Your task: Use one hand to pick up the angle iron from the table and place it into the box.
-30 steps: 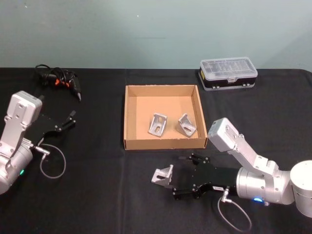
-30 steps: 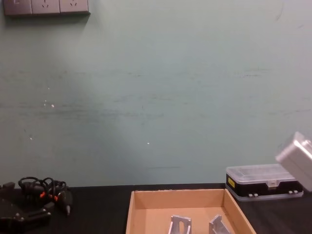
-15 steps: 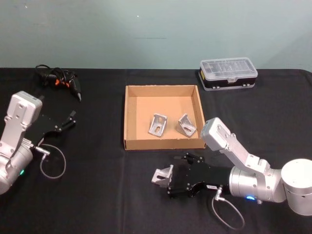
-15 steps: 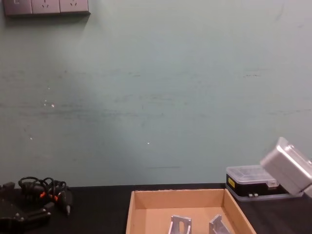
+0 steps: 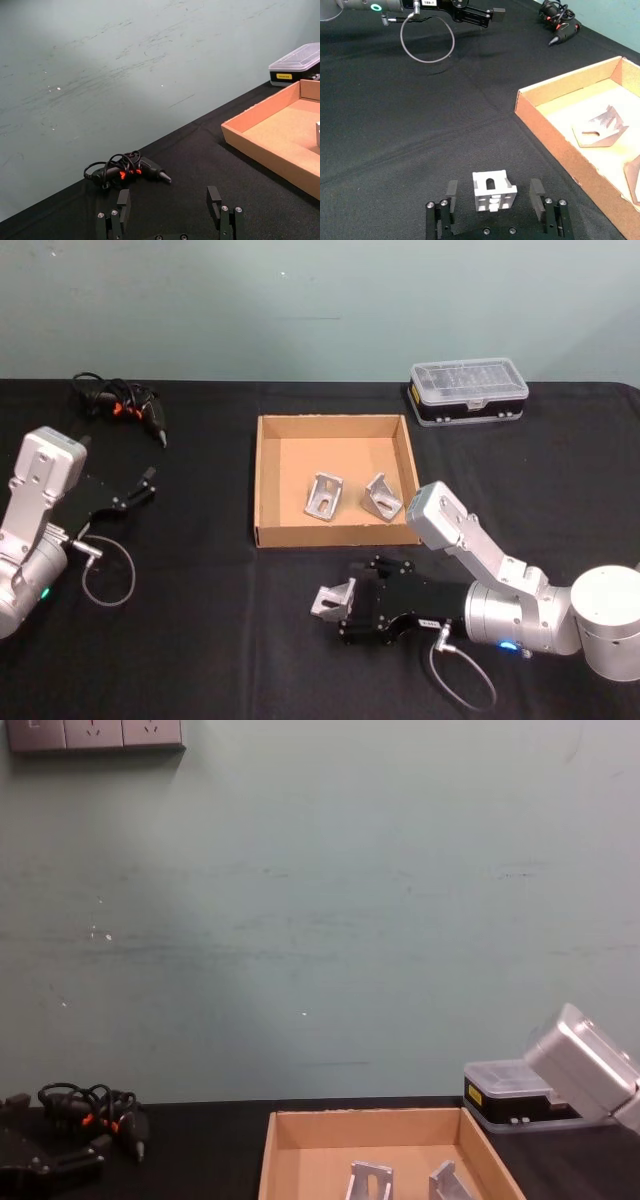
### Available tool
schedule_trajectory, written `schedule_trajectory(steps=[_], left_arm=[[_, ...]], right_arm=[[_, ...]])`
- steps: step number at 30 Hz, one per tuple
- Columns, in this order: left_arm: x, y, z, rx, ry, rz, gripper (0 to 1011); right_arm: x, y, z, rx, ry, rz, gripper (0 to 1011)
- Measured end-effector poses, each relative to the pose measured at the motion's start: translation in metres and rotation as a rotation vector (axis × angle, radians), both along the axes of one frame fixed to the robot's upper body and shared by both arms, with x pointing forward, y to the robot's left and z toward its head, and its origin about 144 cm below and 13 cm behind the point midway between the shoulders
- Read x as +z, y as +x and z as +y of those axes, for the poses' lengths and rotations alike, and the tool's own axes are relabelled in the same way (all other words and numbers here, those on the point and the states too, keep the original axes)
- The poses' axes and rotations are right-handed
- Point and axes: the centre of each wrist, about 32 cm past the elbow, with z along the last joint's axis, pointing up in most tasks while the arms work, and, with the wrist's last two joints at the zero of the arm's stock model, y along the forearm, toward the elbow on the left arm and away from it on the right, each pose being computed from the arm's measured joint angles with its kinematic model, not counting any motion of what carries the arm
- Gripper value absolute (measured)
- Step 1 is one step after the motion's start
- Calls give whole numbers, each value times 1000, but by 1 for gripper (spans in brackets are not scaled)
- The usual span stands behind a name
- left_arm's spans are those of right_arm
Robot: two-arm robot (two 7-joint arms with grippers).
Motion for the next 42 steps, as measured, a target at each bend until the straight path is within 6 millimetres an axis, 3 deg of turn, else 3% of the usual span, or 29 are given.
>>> schedule_trajectory(steps=[9,10,14,15,26,42], left_arm=[[0,0,0,0,0,0,1000],[0,0,0,0,0,0,1000],[0,0,0,0,0,0,1000],[0,0,0,0,0,0,1000],[0,0,0,0,0,0,1000],[0,0,0,0,0,0,1000]], right_arm=[[-1,-1,0,-2,1,3,691],[-1,-1,0,-2,1,3,628],[-2,-2,0,-2,2,3,539],[-2,-2,0,-2,3,4,461],[0,-5,-1,-15,16,-8,456],[44,-5,-4,-201,122,-166,456]])
